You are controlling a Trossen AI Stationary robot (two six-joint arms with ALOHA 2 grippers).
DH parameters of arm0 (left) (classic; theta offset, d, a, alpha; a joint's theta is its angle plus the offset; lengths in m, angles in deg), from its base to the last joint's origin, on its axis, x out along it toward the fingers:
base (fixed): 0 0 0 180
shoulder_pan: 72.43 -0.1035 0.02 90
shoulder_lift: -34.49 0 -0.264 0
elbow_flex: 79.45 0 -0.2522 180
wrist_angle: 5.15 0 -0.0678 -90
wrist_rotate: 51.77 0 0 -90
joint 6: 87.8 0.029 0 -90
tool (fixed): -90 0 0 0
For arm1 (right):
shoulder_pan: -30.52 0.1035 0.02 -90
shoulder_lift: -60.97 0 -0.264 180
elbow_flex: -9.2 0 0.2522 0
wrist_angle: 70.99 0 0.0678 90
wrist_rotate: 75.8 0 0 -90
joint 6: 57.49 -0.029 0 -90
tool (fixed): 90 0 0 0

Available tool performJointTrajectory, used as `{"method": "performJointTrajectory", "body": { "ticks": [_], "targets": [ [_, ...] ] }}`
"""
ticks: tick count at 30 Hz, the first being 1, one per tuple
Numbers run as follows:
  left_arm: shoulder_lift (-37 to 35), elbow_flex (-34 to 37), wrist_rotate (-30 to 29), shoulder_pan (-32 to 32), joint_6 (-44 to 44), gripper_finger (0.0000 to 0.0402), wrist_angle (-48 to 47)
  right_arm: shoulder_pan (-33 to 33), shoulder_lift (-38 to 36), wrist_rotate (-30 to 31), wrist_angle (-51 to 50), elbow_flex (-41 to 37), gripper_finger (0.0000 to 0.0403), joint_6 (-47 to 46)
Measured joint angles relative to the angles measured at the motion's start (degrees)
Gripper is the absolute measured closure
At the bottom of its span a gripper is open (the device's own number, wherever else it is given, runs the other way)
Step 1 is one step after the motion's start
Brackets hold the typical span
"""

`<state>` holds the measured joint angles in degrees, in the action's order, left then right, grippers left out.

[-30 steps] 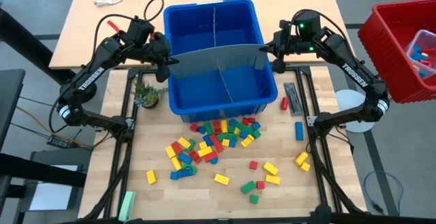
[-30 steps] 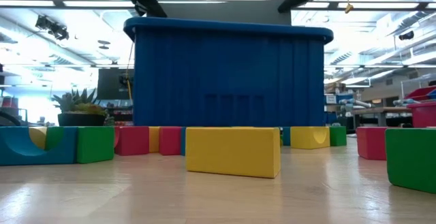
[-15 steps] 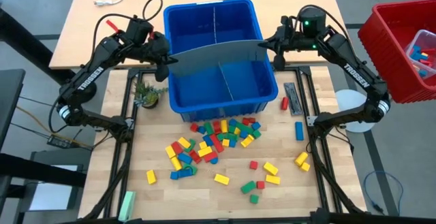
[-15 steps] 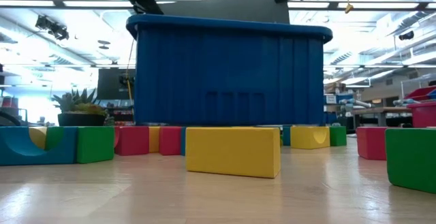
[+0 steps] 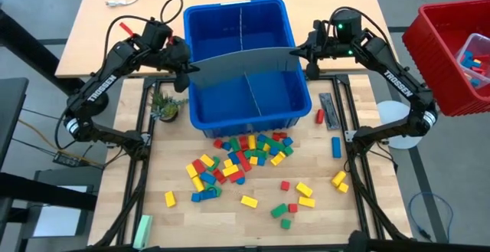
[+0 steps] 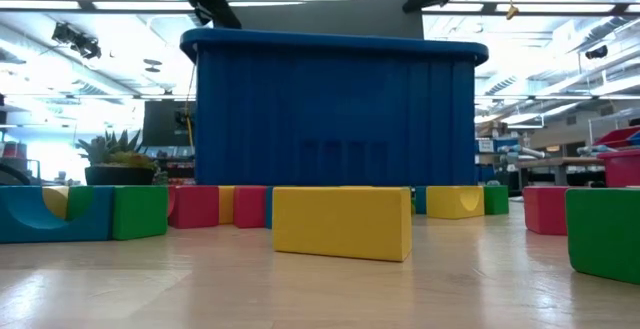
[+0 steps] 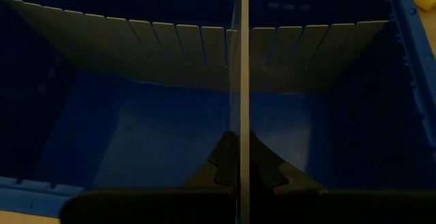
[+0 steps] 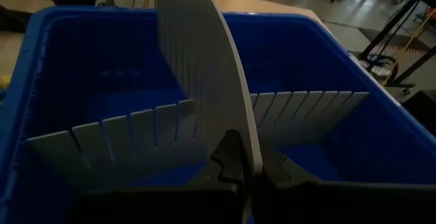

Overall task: Sort blocks
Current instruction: Assemble the blue bin using gray bin divider

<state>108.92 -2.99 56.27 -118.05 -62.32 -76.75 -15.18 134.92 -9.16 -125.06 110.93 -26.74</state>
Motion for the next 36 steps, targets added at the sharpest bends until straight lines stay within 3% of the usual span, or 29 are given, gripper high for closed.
{"method": "performJointTrajectory", "body": {
  "ticks": [26, 36],
  "targets": [
    [0.0, 0.0, 5.2, 0.4, -0.5, 0.0389, 1.3, -1.3, 0.0, 2.3, -11.4, 0.0, 0.0403, 3.6],
    [0.0, 0.0, 7.3, 1.8, -1.4, 0.0389, 0.2, -1.2, -0.1, -0.1, -14.0, 0.0, 0.0403, 3.6]
  ]
}}
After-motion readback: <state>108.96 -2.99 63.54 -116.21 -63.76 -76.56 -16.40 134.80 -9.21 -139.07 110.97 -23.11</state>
